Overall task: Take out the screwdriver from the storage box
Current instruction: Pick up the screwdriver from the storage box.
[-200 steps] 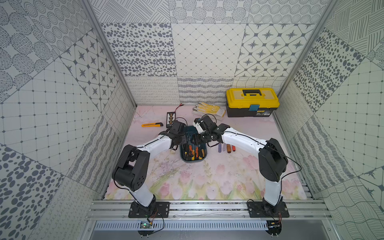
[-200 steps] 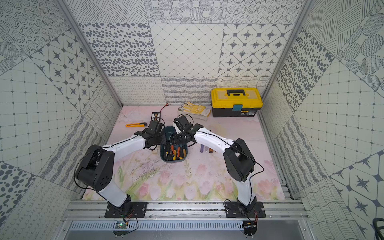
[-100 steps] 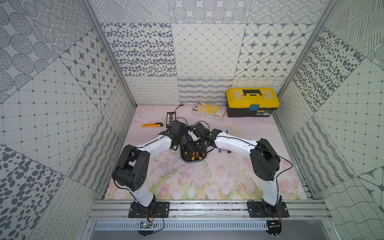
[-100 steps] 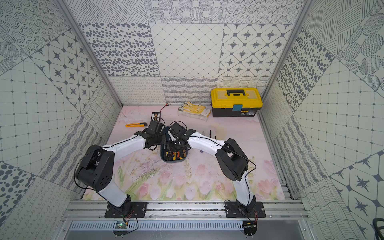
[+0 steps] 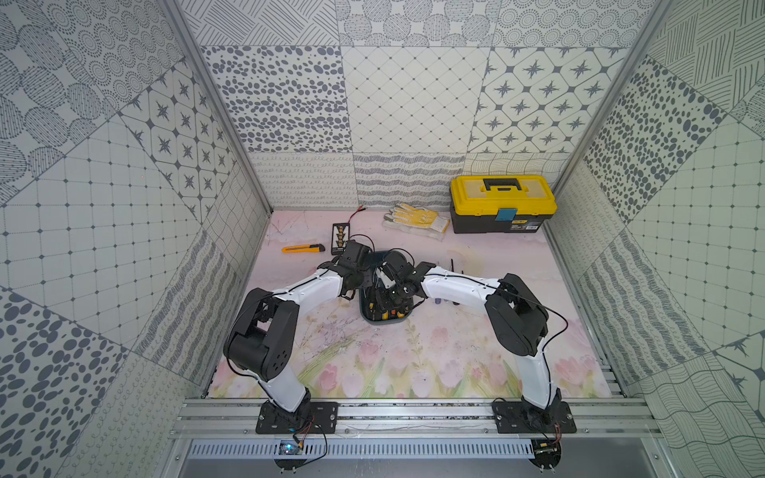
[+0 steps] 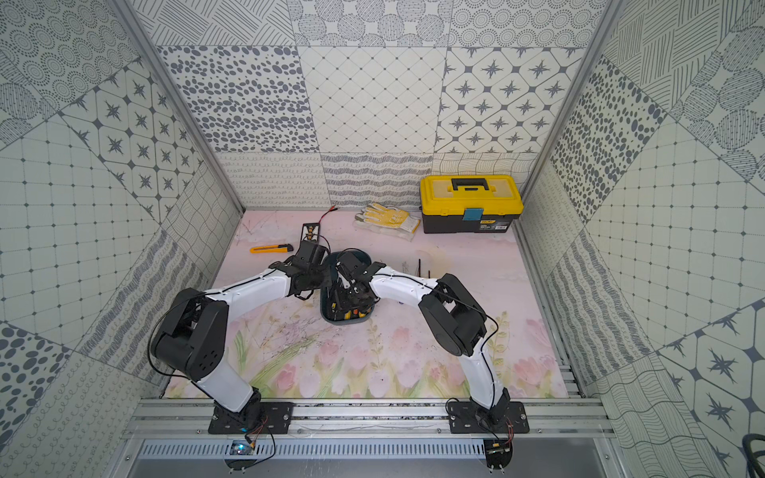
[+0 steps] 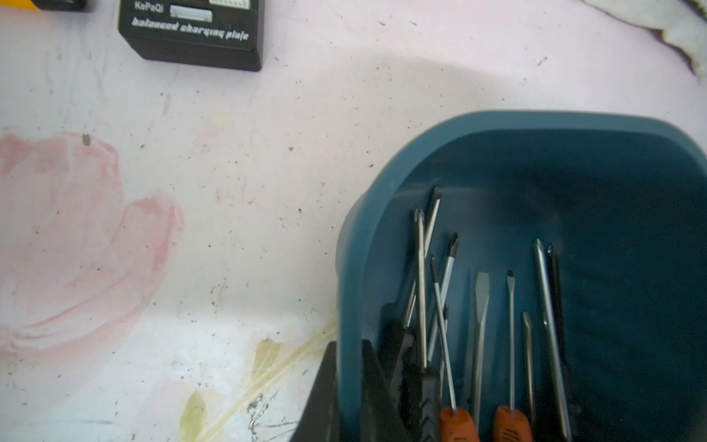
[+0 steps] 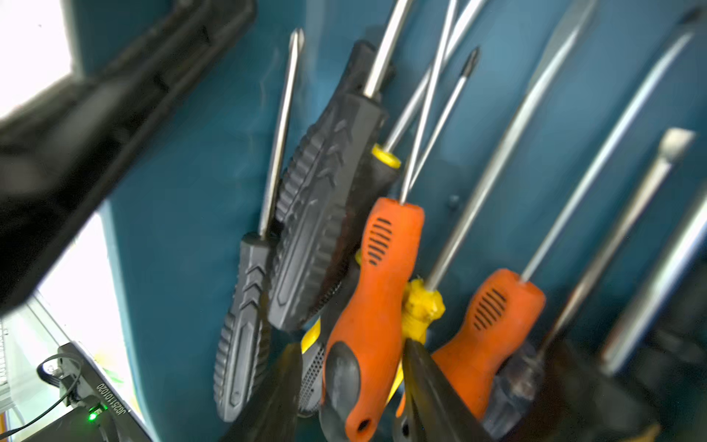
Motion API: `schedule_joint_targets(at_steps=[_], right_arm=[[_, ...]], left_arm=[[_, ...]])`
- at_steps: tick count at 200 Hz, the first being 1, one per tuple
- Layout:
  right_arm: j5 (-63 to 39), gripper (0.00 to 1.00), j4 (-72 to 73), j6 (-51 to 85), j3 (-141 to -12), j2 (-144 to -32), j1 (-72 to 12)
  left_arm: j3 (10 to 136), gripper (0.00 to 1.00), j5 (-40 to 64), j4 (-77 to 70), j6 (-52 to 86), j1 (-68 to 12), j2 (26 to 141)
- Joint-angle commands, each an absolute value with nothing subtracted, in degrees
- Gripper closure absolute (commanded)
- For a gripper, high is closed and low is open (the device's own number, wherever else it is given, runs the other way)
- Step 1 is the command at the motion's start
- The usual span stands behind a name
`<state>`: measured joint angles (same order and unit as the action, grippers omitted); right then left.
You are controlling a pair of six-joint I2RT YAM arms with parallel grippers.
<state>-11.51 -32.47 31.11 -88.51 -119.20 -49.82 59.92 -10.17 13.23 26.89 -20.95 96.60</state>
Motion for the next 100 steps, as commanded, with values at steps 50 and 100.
schedule_joint_targets(at_steps=[50,100], right_arm=[[-10.2,0.69,-35.3,30.6,-90.4,-121.7,-50.2],[-10.6,0.82,-34.1,30.7,-89.8,-119.5,-50.1]], left_arm=[[60.5,1.0,-11.0,10.2,26.7,-21.0,96.0],[60.8,1.0,-12.6,10.5,27.2,-21.0,95.8]])
